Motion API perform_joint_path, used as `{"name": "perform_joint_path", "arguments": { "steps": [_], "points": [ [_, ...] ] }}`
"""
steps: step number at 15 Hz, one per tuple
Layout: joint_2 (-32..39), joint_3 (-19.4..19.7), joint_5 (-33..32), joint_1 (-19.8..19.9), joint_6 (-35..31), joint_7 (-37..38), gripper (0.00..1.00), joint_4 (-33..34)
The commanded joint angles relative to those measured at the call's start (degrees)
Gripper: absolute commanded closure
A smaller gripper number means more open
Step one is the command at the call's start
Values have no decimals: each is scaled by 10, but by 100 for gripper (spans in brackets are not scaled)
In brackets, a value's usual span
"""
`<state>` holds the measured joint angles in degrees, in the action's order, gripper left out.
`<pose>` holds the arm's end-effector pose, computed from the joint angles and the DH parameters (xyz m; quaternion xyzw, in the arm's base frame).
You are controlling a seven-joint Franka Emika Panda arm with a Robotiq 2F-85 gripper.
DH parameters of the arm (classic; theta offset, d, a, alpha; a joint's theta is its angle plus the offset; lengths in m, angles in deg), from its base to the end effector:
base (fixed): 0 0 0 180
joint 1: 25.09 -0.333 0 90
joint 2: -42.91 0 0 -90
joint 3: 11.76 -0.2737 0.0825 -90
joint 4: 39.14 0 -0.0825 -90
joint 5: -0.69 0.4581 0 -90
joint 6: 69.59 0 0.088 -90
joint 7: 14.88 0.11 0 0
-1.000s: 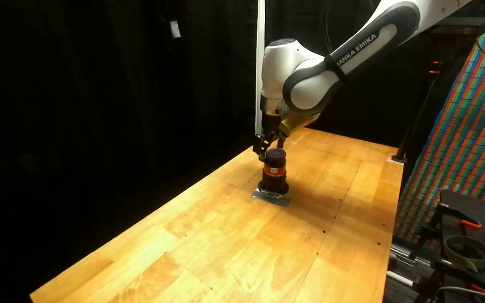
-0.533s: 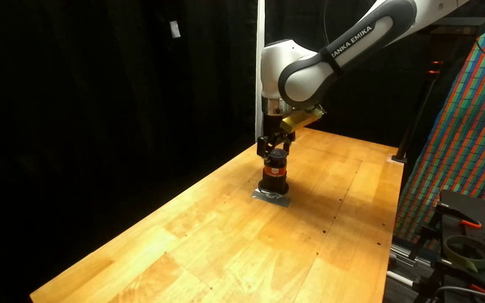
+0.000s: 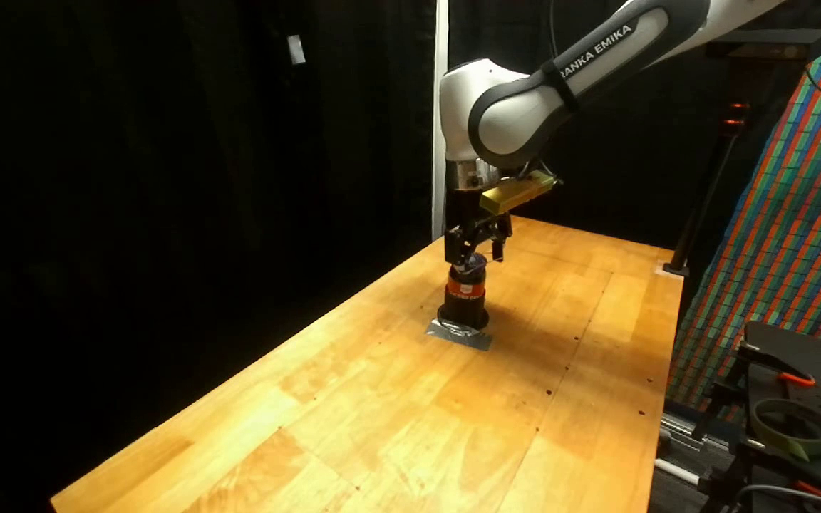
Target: Put the rubber band around the jar.
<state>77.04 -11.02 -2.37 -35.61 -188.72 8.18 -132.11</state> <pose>0.6990 0.1181 0.1817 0.9922 -0.1000 -0.0593 0.0446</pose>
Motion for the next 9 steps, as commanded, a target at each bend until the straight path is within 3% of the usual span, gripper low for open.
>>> {"name": "perform_joint_path", "arguments": {
  "steps": [1,5,6,7,9],
  "points": [
    [-23,-6,16,6,26,-5,0,-28],
    [-30,-4,13,3,7,0,0,-58],
    [-35,-3,11,2,-4,5,25,-69],
    [-43,-2,7,0,-16,8,27,-82],
    [-62,-1,7,-1,-43,12,42,-112]
  ]
}}
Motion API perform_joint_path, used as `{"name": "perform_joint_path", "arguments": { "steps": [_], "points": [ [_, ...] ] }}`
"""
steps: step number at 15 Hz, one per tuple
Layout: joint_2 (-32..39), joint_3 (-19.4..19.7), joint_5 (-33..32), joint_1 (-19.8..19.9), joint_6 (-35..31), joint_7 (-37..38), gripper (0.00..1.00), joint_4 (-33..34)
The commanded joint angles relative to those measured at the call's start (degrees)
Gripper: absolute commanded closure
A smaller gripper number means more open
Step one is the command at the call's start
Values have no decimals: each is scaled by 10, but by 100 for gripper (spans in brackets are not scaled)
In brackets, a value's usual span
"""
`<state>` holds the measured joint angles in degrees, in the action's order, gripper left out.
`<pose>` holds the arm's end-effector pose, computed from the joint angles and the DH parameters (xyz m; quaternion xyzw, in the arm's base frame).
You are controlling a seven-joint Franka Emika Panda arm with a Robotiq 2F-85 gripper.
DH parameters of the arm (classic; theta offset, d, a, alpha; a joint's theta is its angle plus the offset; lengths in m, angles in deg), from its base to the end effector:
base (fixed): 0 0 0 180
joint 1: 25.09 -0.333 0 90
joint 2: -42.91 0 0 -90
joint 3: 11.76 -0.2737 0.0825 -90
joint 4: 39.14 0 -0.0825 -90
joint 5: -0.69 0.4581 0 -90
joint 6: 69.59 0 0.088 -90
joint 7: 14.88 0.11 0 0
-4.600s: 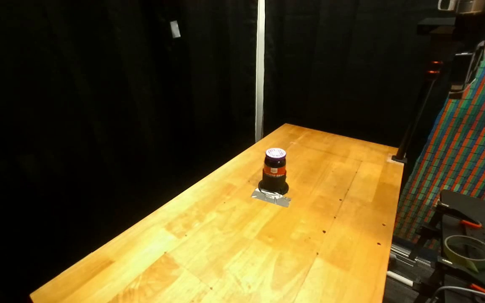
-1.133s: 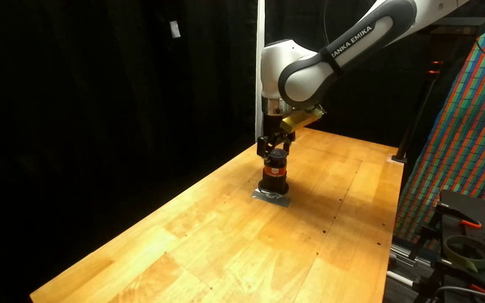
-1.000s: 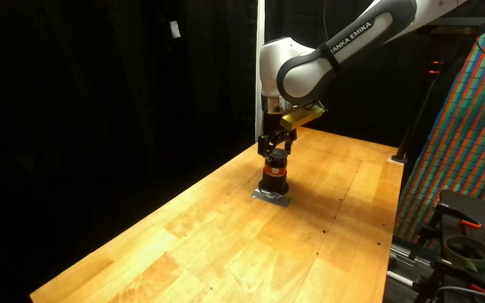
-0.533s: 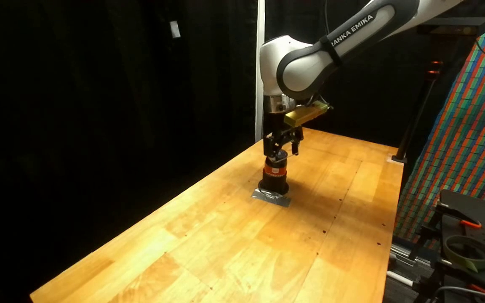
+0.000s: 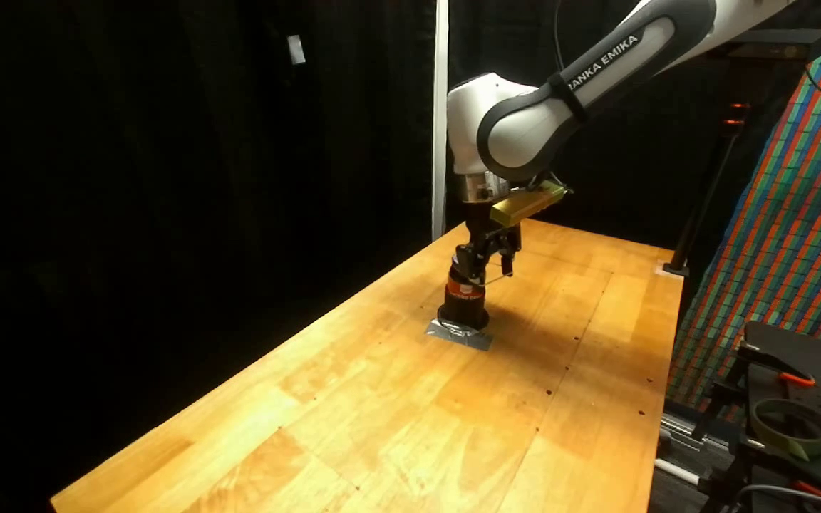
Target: Put the rubber band around the jar.
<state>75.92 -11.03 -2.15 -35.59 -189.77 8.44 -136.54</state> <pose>0.6781 0.1144 0.1596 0.9904 -0.1025 -0.0787 0.0482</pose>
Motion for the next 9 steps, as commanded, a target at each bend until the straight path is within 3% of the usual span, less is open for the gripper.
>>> {"name": "perform_joint_path", "arguments": {
  "steps": [1,5,9],
  "points": [
    [-61,0,4,-1,-45,12,51,-83],
    [-122,2,0,-1,-138,26,80,-173],
    [-165,8,-4,-5,-287,57,93,-268]
  ]
}}
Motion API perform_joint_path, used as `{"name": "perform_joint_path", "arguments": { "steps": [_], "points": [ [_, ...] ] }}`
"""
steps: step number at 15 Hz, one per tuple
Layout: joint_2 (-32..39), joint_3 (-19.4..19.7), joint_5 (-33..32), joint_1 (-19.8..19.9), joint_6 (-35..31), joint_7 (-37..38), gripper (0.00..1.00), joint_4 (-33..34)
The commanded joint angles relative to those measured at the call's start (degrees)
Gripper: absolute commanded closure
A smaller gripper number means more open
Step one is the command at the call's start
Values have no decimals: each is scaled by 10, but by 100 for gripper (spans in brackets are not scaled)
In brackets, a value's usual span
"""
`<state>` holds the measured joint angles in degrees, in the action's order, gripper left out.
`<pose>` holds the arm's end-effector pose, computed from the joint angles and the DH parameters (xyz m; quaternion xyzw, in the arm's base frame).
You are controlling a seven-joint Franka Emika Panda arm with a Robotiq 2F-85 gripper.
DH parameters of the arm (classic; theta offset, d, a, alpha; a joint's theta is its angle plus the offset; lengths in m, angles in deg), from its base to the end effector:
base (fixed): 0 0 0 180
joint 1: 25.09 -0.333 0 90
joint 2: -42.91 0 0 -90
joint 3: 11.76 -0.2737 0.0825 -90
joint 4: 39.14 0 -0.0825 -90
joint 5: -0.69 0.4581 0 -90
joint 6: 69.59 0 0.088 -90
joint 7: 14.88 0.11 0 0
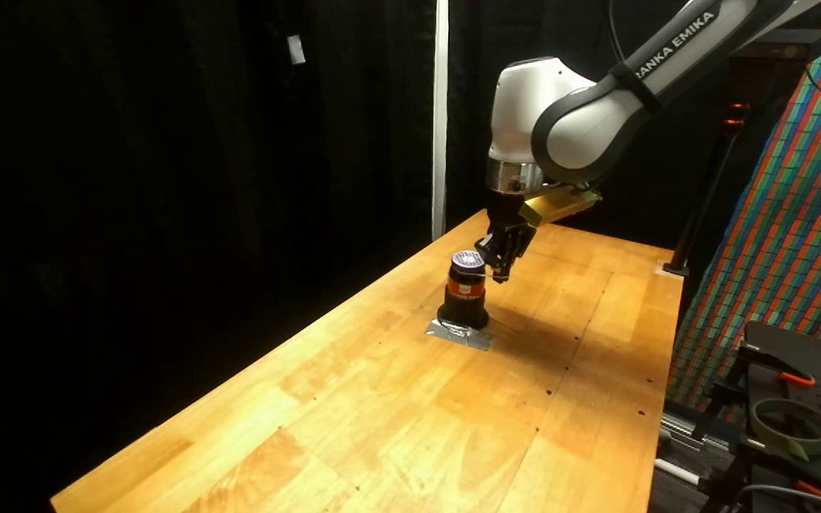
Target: Put the rubber band around the jar.
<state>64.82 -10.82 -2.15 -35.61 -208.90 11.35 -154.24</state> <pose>0.6348 0.1067 0.1710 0.9917 -0.1258 0.0251 0.0125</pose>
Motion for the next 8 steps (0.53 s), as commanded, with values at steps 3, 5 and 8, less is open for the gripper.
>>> {"name": "perform_joint_path", "arguments": {
  "steps": [3,5,8],
  "points": [
    [-64,20,-13,-15,-232,68,88,-153],
    [-67,44,-28,-33,-307,92,87,-187],
    [-67,94,-63,-70,-392,135,87,-225]
  ]
}}
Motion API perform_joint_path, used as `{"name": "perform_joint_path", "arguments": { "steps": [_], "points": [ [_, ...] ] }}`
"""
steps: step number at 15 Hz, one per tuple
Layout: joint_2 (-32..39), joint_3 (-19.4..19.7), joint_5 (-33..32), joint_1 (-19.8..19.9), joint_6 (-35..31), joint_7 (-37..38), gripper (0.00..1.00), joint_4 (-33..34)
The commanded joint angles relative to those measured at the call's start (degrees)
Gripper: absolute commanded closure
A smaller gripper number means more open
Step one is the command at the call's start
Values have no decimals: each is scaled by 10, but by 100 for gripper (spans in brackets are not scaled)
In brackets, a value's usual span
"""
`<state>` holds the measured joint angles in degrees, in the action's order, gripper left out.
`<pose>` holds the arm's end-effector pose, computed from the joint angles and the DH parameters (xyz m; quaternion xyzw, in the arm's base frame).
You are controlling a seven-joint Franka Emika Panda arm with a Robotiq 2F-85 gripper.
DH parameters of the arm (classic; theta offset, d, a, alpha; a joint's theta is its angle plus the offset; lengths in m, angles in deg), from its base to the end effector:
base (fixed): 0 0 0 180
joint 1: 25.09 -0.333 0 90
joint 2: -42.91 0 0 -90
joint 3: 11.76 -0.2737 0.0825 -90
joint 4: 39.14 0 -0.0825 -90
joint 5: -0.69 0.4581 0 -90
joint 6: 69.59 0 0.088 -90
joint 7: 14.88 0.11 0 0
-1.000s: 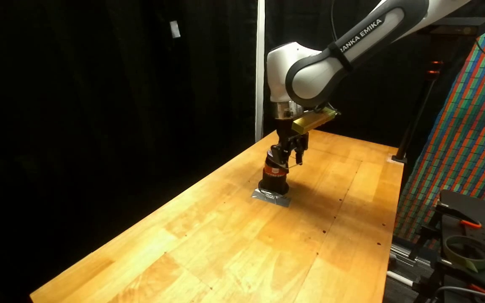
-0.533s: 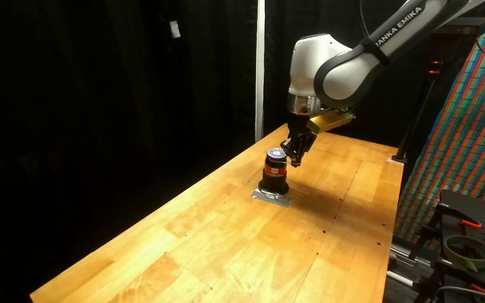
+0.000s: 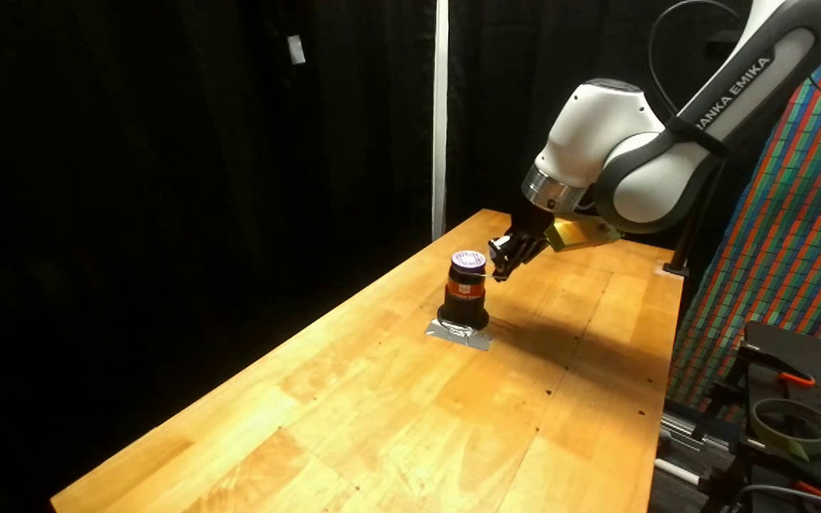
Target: Put the rubber band around the jar.
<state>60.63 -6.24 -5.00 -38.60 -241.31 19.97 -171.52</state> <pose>0.5778 0.0853 0.1433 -0.9657 0.1773 -0.1854 0.0403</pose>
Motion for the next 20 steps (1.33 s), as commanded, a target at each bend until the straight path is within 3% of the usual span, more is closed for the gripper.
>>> {"name": "perform_joint_path", "arguments": {
  "steps": [1,6,15,18,19,20],
  "points": [
    [-25,63,-39,-51,-99,59,87,-64],
    [-12,160,-19,-141,-210,73,87,-98],
    [-4,177,38,-191,-360,62,87,-148],
    [0,173,55,-197,-396,61,87,-156],
    [-11,67,119,-109,-403,-11,88,-159],
    [-10,49,134,-97,-413,-18,86,-160]
  ]
}}
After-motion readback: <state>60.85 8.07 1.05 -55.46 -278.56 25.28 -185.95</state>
